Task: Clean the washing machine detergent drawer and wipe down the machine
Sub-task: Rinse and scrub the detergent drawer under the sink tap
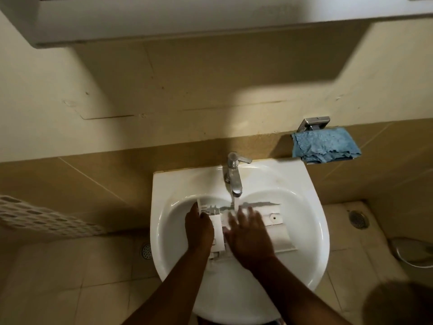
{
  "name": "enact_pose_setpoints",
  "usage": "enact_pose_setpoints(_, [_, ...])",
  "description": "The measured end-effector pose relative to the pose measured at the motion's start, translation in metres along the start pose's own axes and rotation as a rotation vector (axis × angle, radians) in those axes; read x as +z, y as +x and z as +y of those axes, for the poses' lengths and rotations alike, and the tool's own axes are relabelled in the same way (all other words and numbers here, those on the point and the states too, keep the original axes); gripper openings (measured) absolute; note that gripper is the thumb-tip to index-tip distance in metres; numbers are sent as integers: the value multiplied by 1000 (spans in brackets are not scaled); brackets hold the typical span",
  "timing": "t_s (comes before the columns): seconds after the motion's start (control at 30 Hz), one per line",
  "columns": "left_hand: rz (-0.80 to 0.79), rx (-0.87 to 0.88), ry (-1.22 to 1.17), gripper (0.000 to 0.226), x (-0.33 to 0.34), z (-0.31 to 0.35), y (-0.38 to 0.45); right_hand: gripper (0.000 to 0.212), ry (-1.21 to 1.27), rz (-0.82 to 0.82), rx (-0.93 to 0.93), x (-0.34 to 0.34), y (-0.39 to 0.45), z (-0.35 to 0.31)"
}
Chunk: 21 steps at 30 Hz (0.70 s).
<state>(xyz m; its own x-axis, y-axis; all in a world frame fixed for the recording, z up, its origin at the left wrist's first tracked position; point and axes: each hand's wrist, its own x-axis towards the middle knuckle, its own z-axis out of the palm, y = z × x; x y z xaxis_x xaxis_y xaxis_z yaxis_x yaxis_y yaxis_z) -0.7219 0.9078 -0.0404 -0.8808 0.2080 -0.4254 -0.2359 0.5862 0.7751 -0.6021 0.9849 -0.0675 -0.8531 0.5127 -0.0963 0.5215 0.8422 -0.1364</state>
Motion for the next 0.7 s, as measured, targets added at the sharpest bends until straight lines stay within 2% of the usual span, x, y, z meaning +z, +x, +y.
enact_pose_setpoints(0.1, [29, 48, 4, 49, -6, -2, -1, 52, 38, -5, -187, -1, 8, -7])
enact_pose_setpoints(0.13, [37, 71, 12, 48, -9, -3, -2, 54, 24, 17, -176, -6, 8, 4])
enact_pose_setpoints(0.23, [65, 118, 44, 45, -9, -6, -3, 55, -39, 49, 54, -18, 3, 48])
enact_pose_setpoints(0.33, [93, 137, 48, 43, -5, -2, -7, 55, -87, -73, 111, -21, 17, 53])
enact_pose_setpoints(0.5, [121, 131, 55, 40, -6, 2, -8, 34, 39, -182, -221, -16, 54, 1])
enact_pose_setpoints(0.6, [137, 145, 57, 39, -9, 1, -10, 32, 27, -203, -298, -17, 61, 23])
enact_pose_setpoints(0.63, [137, 150, 45, 38, -10, 1, -11, 29, -4, -180, -248, -18, 58, 41])
enact_pose_setpoints(0.7, [144, 146, 21, 36, -9, -1, -10, 29, -55, -66, 14, -26, 48, 77])
